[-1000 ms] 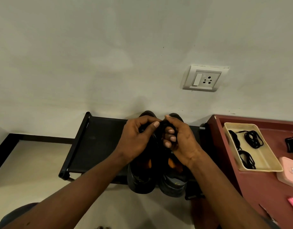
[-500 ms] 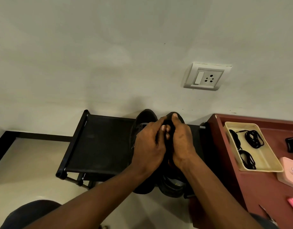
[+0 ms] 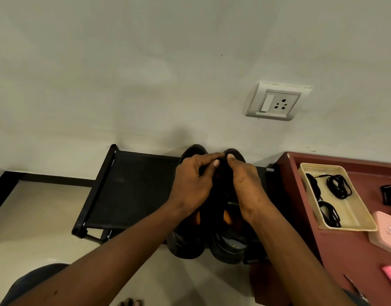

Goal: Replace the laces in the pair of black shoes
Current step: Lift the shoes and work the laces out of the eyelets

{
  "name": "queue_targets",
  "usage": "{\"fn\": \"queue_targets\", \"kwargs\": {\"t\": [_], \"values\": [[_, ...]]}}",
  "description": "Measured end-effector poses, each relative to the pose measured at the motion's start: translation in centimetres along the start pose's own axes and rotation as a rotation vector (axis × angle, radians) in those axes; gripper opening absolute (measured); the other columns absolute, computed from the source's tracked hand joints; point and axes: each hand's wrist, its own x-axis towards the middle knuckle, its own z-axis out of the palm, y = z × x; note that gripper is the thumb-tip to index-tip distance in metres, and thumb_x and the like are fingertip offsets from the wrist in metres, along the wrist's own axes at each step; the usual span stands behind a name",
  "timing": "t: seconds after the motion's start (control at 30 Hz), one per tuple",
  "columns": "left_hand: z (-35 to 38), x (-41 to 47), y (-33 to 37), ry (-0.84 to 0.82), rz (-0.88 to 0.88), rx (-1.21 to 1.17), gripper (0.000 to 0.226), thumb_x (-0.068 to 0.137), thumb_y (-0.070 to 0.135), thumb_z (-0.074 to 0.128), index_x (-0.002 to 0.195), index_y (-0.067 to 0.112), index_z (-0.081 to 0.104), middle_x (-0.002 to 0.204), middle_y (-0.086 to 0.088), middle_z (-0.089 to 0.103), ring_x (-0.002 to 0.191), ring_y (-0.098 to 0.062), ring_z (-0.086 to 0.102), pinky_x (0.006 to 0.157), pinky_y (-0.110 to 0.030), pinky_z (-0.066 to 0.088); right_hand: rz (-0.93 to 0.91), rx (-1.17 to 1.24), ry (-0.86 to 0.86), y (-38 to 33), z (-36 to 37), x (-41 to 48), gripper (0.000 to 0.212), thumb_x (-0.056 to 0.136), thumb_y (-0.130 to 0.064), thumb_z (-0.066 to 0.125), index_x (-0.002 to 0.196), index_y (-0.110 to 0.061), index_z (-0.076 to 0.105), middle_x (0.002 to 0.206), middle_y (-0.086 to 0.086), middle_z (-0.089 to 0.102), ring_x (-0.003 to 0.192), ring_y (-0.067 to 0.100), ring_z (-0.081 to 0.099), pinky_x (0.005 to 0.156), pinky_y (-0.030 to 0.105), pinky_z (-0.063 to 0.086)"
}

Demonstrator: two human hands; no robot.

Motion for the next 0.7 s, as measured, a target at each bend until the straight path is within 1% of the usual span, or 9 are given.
{"fn": "queue_targets", "kwargs": {"t": [0.07,0.1,0.13,0.2,0.27,0.37,0.5,0.6,0.7], "values": [[-0.5,0.3,-0.1,-0.053,0.021,0.055,0.029,0.104,0.013,0.059,0.127,0.023,0.074,0.117,0.009,0.075,0.109,0.002,0.068,0.093,-0.014,0.053,-0.070,-0.136,-0.009,-0.1,-0.8,0.4,0.028,0.106,-0.040,0.055,0.105,-0.022,0.078,0.098,0.004,0.079,0.094,0.018,0.077,0.081,0.034,0.064],[-0.8,0.5,-0.3,-0.079,0.038,0.093,0.028,0.104,0.014,0.060,0.126,0.025,0.074,0.114,0.010,0.075,0.106,0.001,0.068,0.090,-0.012,0.053,-0.108,-0.175,-0.027,-0.2,-1.1,0.6,0.023,0.104,-0.039,0.059,0.108,-0.025,0.077,0.101,0.001,0.079,0.097,0.015,0.076,0.087,0.035,0.062],[-1.1,0.6,-0.4,-0.100,0.053,0.138,0.028,0.104,0.015,0.060,0.125,0.027,0.074,0.110,0.010,0.074,0.102,0.000,0.068,0.086,-0.011,0.052,-0.147,-0.199,-0.057,-0.3,-1.5,0.7,0.019,0.103,-0.036,0.063,0.113,-0.027,0.076,0.103,-0.001,0.079,0.099,0.012,0.075,0.088,0.032,0.061],[-1.6,0.9,-0.7,-0.137,0.053,0.186,0.026,0.102,0.019,0.063,0.124,0.028,0.075,0.106,0.011,0.074,0.099,-0.001,0.067,0.085,-0.012,0.052,-0.201,-0.239,-0.115,-0.4,-2.0,0.8,0.021,0.098,-0.029,0.071,0.119,-0.028,0.075,0.101,-0.004,0.080,0.098,0.005,0.075,0.077,0.018,0.057],[-2.0,1.2,-1.0,-0.172,0.027,0.142,0.024,0.101,0.020,0.066,0.122,0.026,0.076,0.107,0.013,0.075,0.102,0.001,0.068,0.089,-0.015,0.054,-0.221,-0.257,-0.125,-0.5,-2.2,0.9,0.024,0.095,-0.023,0.076,0.119,-0.022,0.077,0.096,-0.003,0.081,0.091,0.002,0.075,0.063,0.010,0.051],[-2.0,1.3,-1.4,-0.157,-0.013,0.015,0.017,0.095,0.018,0.073,0.111,0.023,0.079,0.101,0.010,0.078,0.099,-0.005,0.073,0.090,-0.027,0.059,-0.215,-0.217,-0.108,-0.7,-2.5,0.7,0.019,0.093,-0.013,0.077,0.111,-0.015,0.079,0.091,0.005,0.081,0.081,0.010,0.074,0.053,0.014,0.048],[-1.5,1.4,-1.8,-0.112,-0.080,-0.159,0.009,0.089,0.018,0.081,0.098,0.019,0.079,0.095,-0.001,0.079,0.095,-0.017,0.076,0.090,-0.041,0.061,-0.255,-0.234,-0.057,-1.0,-2.6,0.5,0.012,0.091,-0.004,0.076,0.095,-0.013,0.082,0.087,0.010,0.080,0.081,0.016,0.073,0.061,0.022,0.056],[-0.9,1.4,-1.9,-0.133,-0.057,-0.216,0.006,0.094,0.024,0.076,0.098,0.021,0.080,0.095,-0.002,0.078,0.094,-0.019,0.075,0.084,-0.036,0.060,-0.271,-0.265,-0.006,-1.5,-3.4,0.1,0.014,0.091,-0.003,0.077,0.089,-0.016,0.081,0.084,0.007,0.080,0.078,0.014,0.074,0.065,0.022,0.059],[-0.4,1.4,-2.0,-0.136,-0.026,-0.115,0.011,0.099,0.032,0.069,0.100,0.027,0.078,0.093,0.006,0.077,0.089,-0.012,0.074,0.081,-0.029,0.056,-0.285,-0.225,0.164,-2.5,-6.7,-0.5,0.011,0.090,-0.003,0.077,0.092,-0.013,0.081,0.084,0.003,0.080,0.077,0.011,0.075,0.064,0.021,0.059]]}}
